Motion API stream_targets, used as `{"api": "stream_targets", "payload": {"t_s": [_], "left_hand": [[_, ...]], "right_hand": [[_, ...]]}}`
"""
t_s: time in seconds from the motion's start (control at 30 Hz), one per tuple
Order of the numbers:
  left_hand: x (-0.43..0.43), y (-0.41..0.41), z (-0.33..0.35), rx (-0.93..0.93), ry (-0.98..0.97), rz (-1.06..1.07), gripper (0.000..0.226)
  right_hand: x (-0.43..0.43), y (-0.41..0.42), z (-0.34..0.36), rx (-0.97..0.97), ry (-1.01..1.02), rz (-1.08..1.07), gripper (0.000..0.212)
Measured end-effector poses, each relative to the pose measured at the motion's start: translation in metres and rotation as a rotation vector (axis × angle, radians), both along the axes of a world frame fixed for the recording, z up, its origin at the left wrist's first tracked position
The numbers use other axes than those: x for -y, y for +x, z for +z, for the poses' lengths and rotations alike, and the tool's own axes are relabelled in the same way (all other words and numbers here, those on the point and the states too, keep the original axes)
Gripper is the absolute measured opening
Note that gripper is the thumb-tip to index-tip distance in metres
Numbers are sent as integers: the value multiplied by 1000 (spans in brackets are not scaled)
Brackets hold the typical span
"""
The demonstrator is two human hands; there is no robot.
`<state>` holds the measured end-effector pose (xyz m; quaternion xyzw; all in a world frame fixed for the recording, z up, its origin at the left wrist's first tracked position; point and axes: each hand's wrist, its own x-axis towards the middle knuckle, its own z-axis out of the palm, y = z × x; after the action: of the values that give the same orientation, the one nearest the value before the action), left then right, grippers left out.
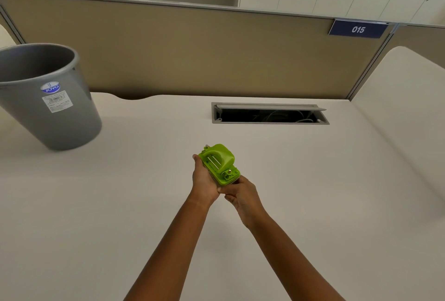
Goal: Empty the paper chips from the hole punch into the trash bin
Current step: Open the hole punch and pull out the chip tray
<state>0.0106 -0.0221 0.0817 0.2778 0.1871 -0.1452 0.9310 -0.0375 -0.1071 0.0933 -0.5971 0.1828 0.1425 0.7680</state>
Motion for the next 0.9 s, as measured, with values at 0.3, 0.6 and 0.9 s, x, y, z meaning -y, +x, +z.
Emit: {"api": "stream_targets", "payload": {"t_s": [0.3,0.6,0.9], "left_hand": [[-2,0,-1,1,-35,-55,53],[-4,-3,-10,-25,-73,-93,53],[2,-7,-10,0,-86,-169,53]], "right_hand": [[16,-4,8,10,-138,157,49],[32,14,43,174,-496,170,50],[21,30,50,132,-524,185,25]]}}
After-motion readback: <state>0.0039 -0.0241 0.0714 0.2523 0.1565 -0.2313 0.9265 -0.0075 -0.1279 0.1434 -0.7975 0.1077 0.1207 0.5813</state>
